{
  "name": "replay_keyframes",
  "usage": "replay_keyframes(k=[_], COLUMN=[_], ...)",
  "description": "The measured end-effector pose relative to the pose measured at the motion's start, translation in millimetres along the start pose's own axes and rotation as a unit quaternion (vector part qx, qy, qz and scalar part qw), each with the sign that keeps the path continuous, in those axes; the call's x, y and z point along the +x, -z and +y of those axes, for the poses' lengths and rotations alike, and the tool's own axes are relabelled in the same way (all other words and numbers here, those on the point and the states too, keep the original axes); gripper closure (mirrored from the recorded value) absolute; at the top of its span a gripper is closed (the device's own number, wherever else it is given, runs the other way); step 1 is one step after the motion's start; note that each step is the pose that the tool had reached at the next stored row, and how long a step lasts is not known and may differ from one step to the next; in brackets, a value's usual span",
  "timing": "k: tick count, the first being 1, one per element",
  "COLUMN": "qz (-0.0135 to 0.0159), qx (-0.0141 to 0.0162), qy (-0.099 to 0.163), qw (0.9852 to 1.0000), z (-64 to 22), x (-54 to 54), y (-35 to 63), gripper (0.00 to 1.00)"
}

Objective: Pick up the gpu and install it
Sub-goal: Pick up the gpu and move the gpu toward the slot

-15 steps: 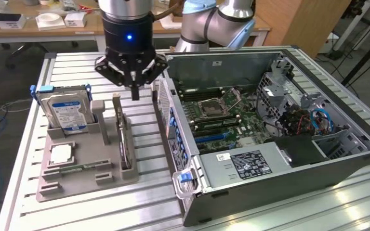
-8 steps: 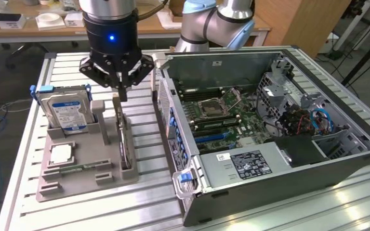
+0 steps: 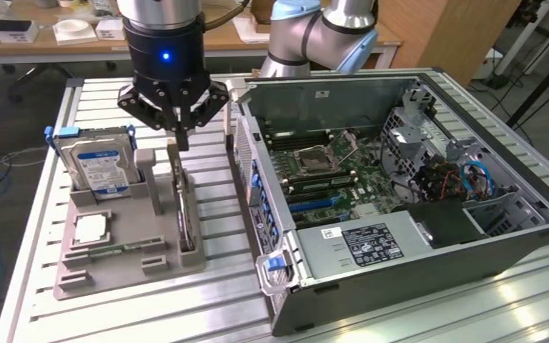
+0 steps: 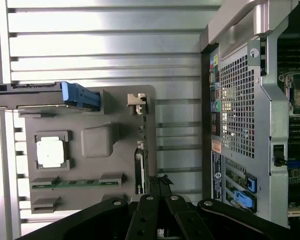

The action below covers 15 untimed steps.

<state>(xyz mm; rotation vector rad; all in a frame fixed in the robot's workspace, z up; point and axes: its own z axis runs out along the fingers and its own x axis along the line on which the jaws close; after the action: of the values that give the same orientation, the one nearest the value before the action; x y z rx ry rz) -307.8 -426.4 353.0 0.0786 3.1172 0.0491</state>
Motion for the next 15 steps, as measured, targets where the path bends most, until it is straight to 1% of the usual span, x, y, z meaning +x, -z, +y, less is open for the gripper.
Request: replay_keyframes(k=[11,13,14,15], qz=[0.0000,0.0000,0.0000,0.0000], qx=[0.0000,0.0000,0.0000,0.0000], qy=[0.000,0.000,0.000,0.000], qw=[1.0000,1.0000,1.0000,1.0000], z=[0.0,0.0,0.0,0.0], x=[0.0,0.0,0.0,0.0], y=[0.0,0.0,0.0,0.0], gripper=[0.89,0.77,0.77,0.71])
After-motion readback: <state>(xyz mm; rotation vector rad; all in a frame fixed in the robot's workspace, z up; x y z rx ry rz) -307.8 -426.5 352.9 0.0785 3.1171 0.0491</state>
